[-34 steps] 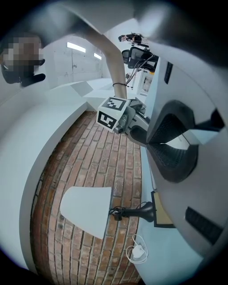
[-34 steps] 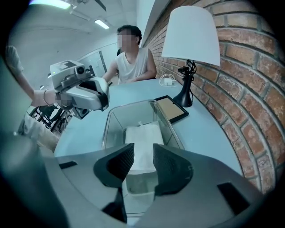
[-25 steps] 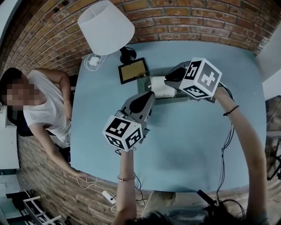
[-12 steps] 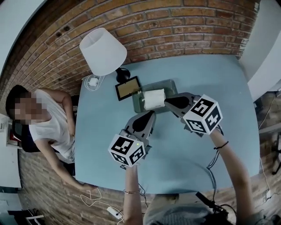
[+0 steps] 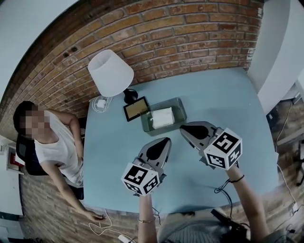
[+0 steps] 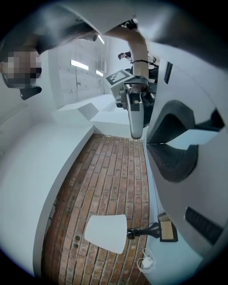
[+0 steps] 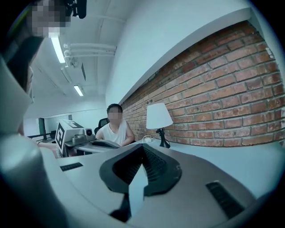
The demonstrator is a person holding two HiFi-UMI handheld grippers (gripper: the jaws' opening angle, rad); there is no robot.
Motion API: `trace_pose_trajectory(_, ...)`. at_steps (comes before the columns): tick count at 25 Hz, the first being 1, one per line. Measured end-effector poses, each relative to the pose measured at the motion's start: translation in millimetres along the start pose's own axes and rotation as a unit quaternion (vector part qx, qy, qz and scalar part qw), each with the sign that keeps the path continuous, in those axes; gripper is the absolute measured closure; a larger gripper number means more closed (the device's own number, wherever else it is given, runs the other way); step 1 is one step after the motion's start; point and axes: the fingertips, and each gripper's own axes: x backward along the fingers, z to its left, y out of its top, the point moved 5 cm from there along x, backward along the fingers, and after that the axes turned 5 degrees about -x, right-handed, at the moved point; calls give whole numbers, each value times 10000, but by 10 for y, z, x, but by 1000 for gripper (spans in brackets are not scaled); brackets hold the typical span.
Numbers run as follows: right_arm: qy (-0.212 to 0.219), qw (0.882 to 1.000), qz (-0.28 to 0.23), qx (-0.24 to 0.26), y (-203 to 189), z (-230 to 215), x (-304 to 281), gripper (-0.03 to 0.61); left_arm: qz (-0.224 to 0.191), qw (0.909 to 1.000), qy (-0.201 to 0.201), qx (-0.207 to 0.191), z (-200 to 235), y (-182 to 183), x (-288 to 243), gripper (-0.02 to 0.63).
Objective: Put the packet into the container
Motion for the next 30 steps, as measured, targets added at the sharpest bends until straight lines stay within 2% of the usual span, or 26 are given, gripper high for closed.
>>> trace_pose_trajectory(9,37,9997,-228,57,-64,336,279,566,-22,9994,-308,-133,-336,65,118,604)
trace_pose_trajectory(14,88,9993,-238,259,-121,453,377,566,-64,9992,-333,-188,-436,93,198,604)
trace_pose_trajectory(30,44,9983,-434,386,-198,588,499,566,-222,9986,-381,-307,-572,173,240,604)
